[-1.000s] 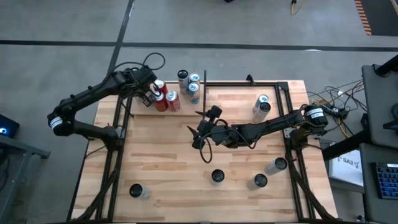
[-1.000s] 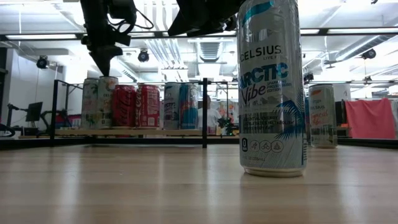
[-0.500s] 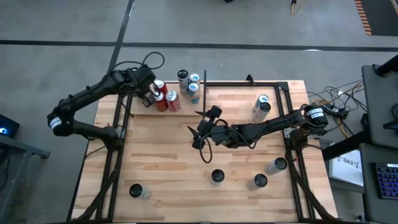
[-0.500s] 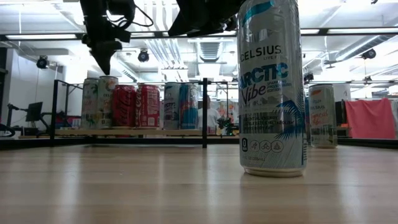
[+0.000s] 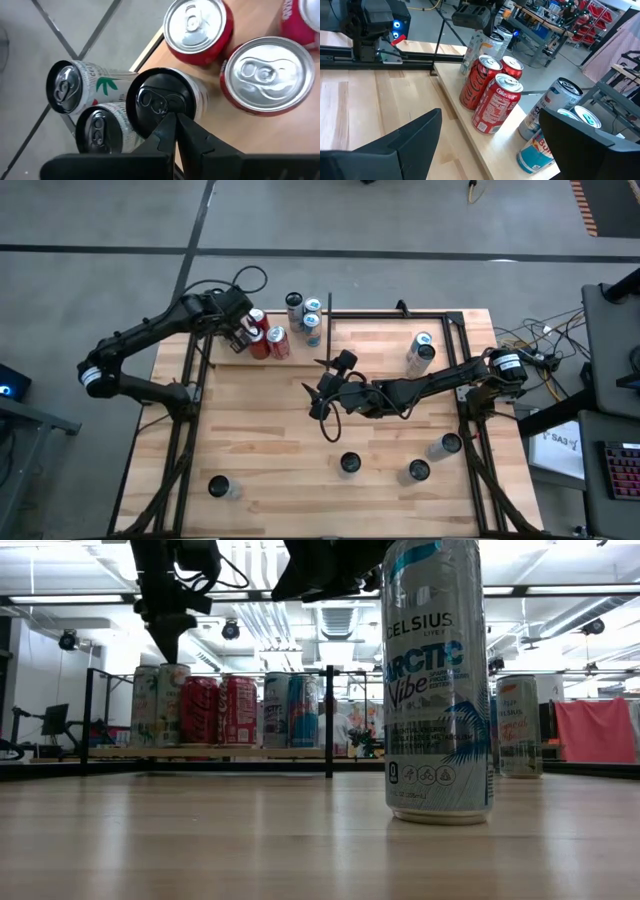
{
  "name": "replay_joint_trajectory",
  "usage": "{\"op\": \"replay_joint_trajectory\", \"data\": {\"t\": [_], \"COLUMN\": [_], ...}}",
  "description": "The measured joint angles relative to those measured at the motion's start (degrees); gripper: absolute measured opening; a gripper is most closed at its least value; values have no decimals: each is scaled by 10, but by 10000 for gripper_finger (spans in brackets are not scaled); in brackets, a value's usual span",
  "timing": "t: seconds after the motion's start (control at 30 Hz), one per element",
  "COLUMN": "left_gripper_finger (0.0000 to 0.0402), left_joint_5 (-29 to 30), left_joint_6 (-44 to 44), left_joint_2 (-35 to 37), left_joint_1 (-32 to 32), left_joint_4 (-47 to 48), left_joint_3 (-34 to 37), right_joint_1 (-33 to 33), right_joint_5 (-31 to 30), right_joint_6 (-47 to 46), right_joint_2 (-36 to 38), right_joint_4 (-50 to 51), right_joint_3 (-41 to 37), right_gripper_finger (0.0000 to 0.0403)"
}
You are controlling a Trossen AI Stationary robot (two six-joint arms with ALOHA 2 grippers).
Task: Place canned beverage on shelf
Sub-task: Put the middle left white and yellow soda can on the shelf
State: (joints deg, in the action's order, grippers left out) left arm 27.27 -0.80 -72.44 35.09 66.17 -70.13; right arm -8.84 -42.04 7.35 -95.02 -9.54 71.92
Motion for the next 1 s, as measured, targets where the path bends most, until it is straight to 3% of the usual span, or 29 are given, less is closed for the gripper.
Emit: {"op": "replay_joint_trajectory", "data": {"t": [1.0], "left_gripper_finger": [0], "left_joint_5": [57], "left_joint_6": [-56], "left_joint_2": [-21], "left_joint_1": [0], "left_joint_4": [-47], "left_joint_3": [2], "right_joint_1": [0], "right_joint_5": [0], "right_joint_6": [-3], "right_joint_2": [0], "right_joint_4": [3], "right_joint_3": [0], "right_gripper_finger": [325]}}
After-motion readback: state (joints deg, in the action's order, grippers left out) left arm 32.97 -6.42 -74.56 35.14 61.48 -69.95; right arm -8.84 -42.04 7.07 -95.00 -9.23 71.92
